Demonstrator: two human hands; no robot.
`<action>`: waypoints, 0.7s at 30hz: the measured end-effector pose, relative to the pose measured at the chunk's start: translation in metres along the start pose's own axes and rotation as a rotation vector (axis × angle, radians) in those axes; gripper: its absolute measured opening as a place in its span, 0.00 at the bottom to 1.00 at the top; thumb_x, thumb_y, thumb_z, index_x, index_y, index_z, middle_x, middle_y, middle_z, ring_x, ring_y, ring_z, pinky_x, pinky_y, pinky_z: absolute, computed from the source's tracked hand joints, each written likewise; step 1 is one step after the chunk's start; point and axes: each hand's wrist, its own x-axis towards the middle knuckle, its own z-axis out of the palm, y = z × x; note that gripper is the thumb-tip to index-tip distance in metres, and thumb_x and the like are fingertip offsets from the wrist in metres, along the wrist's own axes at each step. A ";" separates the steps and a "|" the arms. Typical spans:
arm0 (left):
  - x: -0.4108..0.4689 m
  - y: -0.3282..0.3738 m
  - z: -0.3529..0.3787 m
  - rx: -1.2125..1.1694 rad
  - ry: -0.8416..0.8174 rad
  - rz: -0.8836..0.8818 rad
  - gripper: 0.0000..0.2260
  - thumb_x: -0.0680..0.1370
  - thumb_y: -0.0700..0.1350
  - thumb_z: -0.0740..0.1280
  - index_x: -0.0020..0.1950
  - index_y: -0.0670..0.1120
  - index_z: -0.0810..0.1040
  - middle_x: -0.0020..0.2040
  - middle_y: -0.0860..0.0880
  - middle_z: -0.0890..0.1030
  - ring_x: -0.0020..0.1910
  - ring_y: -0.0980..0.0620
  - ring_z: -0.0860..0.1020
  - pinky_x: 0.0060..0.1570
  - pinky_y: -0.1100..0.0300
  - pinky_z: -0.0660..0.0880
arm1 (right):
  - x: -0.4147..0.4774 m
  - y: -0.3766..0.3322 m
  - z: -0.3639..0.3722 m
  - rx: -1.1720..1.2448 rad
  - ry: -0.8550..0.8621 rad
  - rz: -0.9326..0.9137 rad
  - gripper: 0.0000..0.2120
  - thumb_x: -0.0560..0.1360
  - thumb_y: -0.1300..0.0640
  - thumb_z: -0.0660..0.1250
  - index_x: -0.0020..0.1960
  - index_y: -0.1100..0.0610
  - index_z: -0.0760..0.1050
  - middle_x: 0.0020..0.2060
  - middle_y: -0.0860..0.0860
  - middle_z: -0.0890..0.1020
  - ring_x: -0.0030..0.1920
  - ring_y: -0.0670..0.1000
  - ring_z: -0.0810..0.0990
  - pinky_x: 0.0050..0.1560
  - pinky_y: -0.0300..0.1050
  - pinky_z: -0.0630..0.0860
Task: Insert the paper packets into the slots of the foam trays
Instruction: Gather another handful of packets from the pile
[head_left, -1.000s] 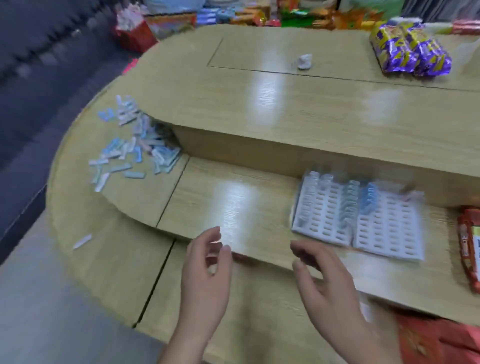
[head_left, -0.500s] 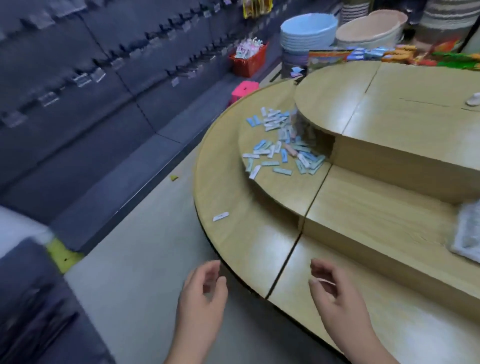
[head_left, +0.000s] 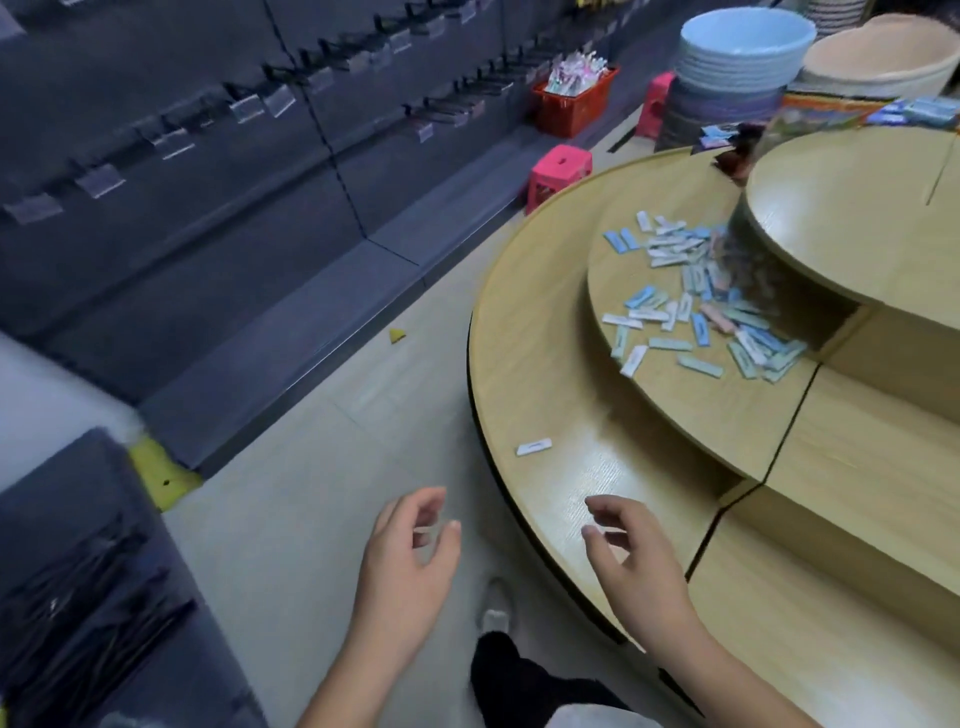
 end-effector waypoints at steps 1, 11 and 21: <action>0.019 -0.001 -0.002 -0.002 -0.024 0.008 0.16 0.76 0.40 0.71 0.55 0.60 0.77 0.53 0.56 0.79 0.54 0.63 0.78 0.55 0.64 0.75 | 0.014 0.000 0.011 -0.011 0.009 0.006 0.15 0.77 0.60 0.69 0.55 0.41 0.76 0.51 0.35 0.78 0.55 0.39 0.78 0.53 0.37 0.75; 0.200 -0.017 -0.030 0.058 -0.227 0.052 0.17 0.76 0.42 0.71 0.56 0.63 0.76 0.56 0.63 0.78 0.58 0.64 0.77 0.59 0.68 0.71 | 0.128 0.004 0.083 -0.158 0.114 0.116 0.14 0.76 0.62 0.69 0.59 0.49 0.76 0.53 0.35 0.76 0.57 0.36 0.76 0.55 0.38 0.75; 0.359 -0.010 0.015 0.089 -0.585 0.171 0.15 0.78 0.46 0.69 0.62 0.61 0.74 0.60 0.65 0.75 0.59 0.73 0.71 0.59 0.70 0.67 | 0.181 0.027 0.117 -0.264 0.245 0.345 0.16 0.78 0.57 0.66 0.64 0.46 0.74 0.57 0.36 0.74 0.58 0.38 0.74 0.57 0.35 0.73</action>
